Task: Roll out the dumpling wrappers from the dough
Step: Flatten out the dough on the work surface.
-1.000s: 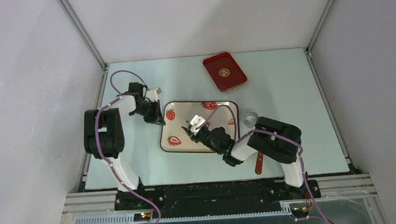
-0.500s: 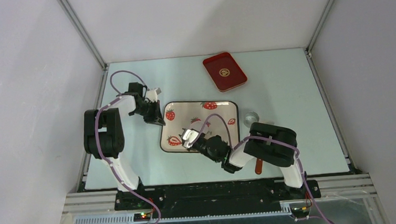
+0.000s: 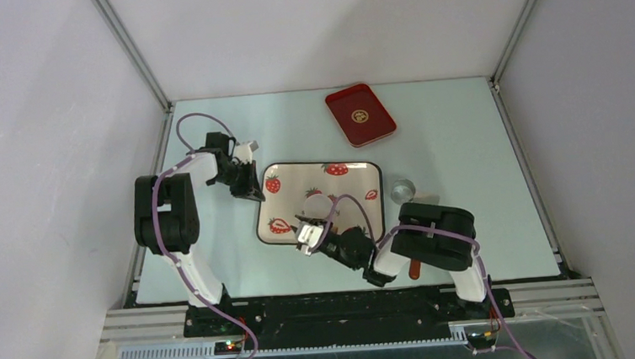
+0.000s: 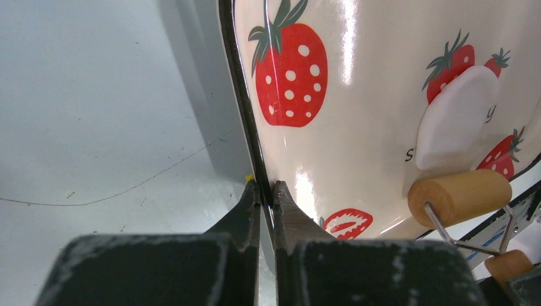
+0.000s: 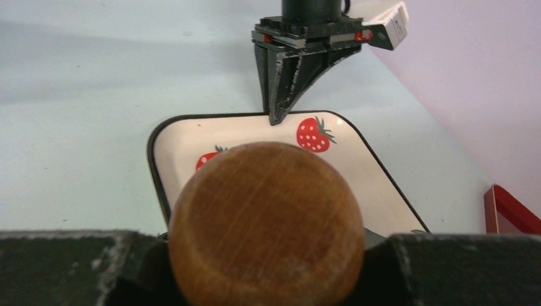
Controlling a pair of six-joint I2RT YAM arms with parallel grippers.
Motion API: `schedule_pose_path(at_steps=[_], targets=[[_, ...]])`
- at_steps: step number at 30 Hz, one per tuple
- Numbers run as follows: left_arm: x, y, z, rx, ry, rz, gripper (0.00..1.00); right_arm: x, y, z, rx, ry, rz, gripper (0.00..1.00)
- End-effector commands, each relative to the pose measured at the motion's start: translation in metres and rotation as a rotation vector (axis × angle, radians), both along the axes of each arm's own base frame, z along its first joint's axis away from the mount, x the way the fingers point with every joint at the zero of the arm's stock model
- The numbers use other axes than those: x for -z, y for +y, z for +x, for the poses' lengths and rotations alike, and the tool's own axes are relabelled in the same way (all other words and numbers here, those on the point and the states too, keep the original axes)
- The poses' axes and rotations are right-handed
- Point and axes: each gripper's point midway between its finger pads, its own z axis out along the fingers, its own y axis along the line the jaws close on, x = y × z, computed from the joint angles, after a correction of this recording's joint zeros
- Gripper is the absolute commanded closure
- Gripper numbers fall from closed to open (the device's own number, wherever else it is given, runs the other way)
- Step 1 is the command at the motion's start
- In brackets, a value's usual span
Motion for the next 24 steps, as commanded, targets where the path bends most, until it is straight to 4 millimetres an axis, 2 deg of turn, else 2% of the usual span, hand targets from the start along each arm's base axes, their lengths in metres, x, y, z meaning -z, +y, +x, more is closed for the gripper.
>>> schedule_pose_path(at_steps=[1, 6, 10, 13, 15, 16, 17, 18, 19, 20, 24], targets=[[-0.013, 0.010, 0.006, 0.009, -0.055, 0.029, 1.00, -0.026, 0.008, -0.012, 0.011, -0.081, 0.055, 1.00], [-0.013, 0.010, 0.006, 0.008, -0.057, 0.031, 1.00, -0.084, 0.016, 0.007, 0.155, -0.159, 0.170, 1.00], [-0.014, 0.010, 0.007, 0.008, -0.062, 0.032, 1.00, -0.107, 0.009, 0.025, 0.269, -0.185, 0.201, 1.00], [-0.015, 0.010, 0.006, 0.009, -0.064, 0.033, 1.00, -0.107, 0.002, 0.042, 0.335, -0.184, 0.193, 1.00], [-0.016, 0.010, 0.006, 0.010, -0.067, 0.031, 1.00, -0.100, -0.005, 0.058, 0.386, -0.153, 0.176, 1.00], [-0.016, 0.010, 0.006, 0.010, -0.065, 0.031, 1.00, -0.088, -0.011, 0.069, 0.428, -0.128, 0.133, 1.00], [-0.017, 0.009, 0.006, 0.011, -0.068, 0.027, 1.00, -0.087, -0.011, 0.075, 0.446, -0.094, 0.148, 1.00], [-0.017, 0.009, 0.006, 0.011, -0.068, 0.026, 1.00, -0.073, -0.018, 0.085, 0.490, -0.065, 0.099, 1.00], [-0.017, 0.009, 0.006, 0.011, -0.069, 0.024, 1.00, -0.072, -0.018, 0.090, 0.506, -0.036, 0.110, 1.00], [-0.018, 0.009, 0.006, 0.012, -0.070, 0.023, 1.00, -0.062, -0.023, 0.096, 0.541, -0.016, 0.063, 1.00], [-0.018, 0.017, 0.007, -0.014, -0.068, 0.013, 1.00, -0.058, -0.031, 0.113, 0.656, 0.070, 0.034, 1.00]])
